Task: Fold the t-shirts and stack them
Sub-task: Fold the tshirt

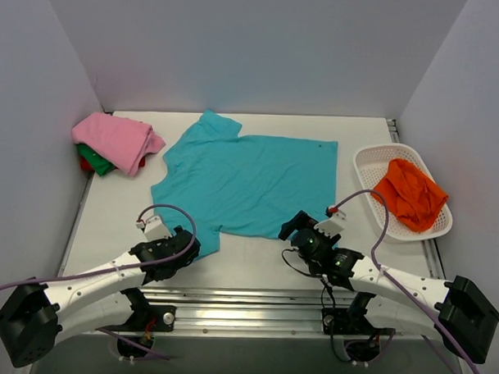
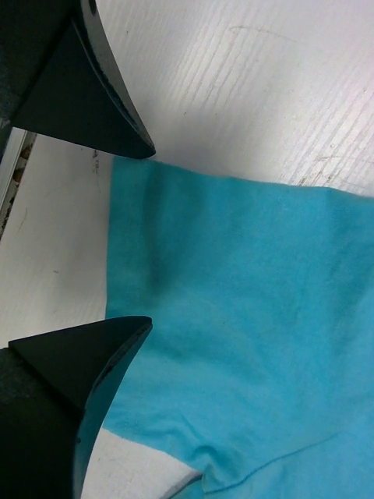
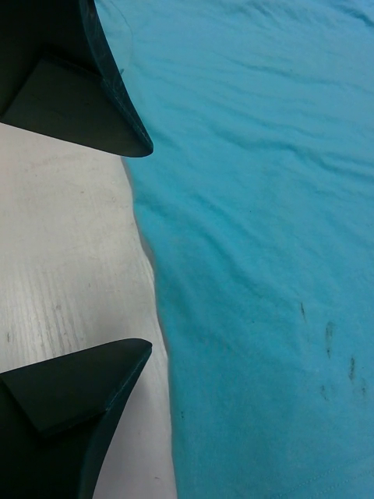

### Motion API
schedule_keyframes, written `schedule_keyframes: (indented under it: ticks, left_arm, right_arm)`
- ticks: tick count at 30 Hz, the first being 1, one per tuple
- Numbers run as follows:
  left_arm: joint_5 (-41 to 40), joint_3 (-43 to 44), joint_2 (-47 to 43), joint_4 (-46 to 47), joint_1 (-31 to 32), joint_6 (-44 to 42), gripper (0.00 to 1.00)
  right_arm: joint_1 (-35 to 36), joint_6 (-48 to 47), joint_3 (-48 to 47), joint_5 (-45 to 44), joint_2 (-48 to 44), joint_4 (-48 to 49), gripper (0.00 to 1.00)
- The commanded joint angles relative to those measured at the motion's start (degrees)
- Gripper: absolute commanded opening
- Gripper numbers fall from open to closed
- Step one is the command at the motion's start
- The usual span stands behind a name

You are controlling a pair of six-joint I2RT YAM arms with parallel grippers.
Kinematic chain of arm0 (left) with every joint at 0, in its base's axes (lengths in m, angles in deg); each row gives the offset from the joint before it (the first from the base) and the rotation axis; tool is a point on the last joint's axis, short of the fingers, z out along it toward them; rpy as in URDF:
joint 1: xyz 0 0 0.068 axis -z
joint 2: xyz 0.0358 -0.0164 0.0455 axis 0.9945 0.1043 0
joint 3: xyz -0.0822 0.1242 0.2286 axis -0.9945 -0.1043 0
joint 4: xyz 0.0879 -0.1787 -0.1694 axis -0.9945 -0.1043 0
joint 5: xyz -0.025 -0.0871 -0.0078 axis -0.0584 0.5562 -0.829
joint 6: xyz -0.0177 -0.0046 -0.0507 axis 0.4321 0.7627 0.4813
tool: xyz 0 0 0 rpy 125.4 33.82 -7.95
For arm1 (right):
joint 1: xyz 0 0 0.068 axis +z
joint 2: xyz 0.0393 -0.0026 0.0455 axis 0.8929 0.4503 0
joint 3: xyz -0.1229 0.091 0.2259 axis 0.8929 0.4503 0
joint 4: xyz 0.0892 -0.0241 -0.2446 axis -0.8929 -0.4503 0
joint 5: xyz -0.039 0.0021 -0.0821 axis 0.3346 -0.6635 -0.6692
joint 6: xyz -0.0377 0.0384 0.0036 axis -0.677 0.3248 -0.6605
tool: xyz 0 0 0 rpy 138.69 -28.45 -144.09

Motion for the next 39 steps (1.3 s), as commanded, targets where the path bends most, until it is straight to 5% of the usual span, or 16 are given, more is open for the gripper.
schedule_keyframes:
  ticks: [1, 5, 8, 16, 18, 21, 28, 39]
  left_arm:
    - [1.49, 0.25, 3.84, 4.43, -0.48, 0.05, 0.91]
    - [1.93, 0.34, 7.45, 7.86, -0.65, -0.04, 0.87]
    - [2.55, -0.54, 8.86, 10.59, -0.92, -0.48, 0.74]
    - [1.41, 1.30, 7.55, 9.72, -0.92, -1.71, 0.11]
    - [0.80, 2.09, 6.93, 9.71, -0.92, -2.41, 0.03]
    - [-0.87, 3.41, 6.67, 11.37, -0.92, -4.07, 0.02]
    - [0.95, 3.68, 7.72, 20.33, -5.30, -11.02, 0.02]
    - [10.98, -1.77, 3.59, 30.37, -15.15, -19.63, 0.02]
  right_arm:
    - [0.43, 0.15, -1.01, -2.00, 1.28, 0.22, 0.96]
    - [0.43, 0.50, -1.35, -2.62, 1.72, 0.13, 0.96]
    - [0.34, 0.59, -1.88, -3.14, 2.07, -0.93, 0.96]
    - [0.34, 3.66, -3.64, -7.96, 0.32, -8.80, 0.96]
    - [0.34, 6.81, -4.34, -10.43, -1.61, -12.51, 0.96]
    - [-1.40, 10.78, -3.56, -11.33, -5.99, -17.45, 0.96]
    - [-13.98, 7.79, 5.24, 1.78, -15.07, -14.10, 0.95]
    - [-20.76, 4.28, 1.72, 11.27, 7.25, -5.59, 0.93]
